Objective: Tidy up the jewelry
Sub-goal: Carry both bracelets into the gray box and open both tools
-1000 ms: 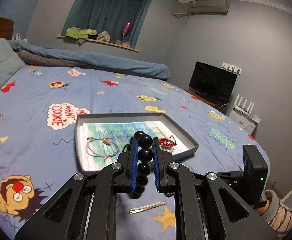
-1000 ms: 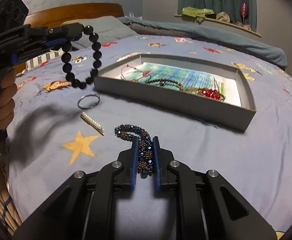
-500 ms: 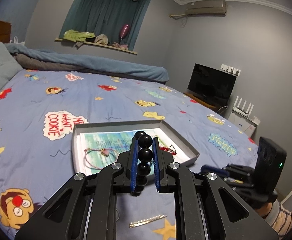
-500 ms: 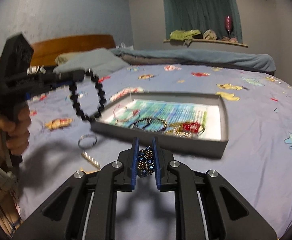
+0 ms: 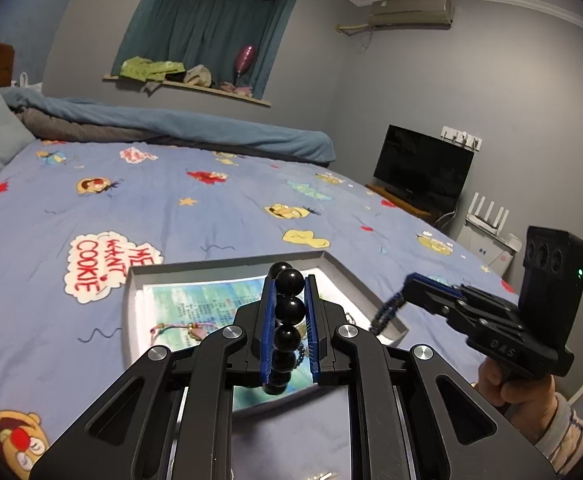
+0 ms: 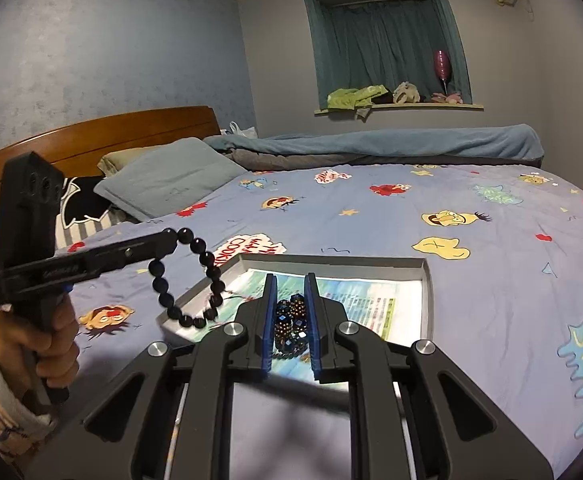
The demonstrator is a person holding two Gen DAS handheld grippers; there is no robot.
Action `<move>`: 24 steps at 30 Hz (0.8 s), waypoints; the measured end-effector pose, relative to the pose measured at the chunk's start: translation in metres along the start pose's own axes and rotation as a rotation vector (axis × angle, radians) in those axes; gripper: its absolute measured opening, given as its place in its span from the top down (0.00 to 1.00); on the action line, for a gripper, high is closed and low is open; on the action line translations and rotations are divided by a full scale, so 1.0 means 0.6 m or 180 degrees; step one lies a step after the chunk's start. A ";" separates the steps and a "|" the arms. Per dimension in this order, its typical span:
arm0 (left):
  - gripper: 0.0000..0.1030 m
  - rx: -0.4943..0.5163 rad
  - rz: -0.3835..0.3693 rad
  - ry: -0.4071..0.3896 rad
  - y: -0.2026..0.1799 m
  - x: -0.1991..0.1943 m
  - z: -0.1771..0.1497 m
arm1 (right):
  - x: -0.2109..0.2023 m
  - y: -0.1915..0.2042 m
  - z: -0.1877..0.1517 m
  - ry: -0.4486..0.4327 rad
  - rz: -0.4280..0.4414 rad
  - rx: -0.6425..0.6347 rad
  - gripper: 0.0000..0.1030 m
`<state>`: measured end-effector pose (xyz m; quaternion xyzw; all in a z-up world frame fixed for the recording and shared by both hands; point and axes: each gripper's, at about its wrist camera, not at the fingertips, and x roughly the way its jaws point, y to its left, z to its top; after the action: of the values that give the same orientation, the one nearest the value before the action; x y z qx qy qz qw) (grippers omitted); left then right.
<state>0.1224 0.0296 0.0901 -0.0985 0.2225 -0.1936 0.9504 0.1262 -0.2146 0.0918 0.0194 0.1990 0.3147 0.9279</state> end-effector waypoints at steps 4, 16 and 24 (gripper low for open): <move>0.86 -0.0009 0.0000 0.0066 0.005 0.022 -0.007 | 0.026 -0.006 -0.001 0.0071 -0.0054 0.0008 0.87; 0.86 0.0044 0.0176 0.0246 0.018 0.064 -0.028 | 0.077 -0.031 -0.028 0.0360 -0.0221 0.0066 0.87; 0.86 0.0142 0.0272 0.0362 0.016 0.078 -0.046 | 0.087 -0.034 -0.036 0.0437 -0.0271 0.0065 0.87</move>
<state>0.1516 0.0163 0.0450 -0.0566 0.2757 -0.1630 0.9456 0.1674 -0.2018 0.0500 -0.0012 0.2660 0.2735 0.9244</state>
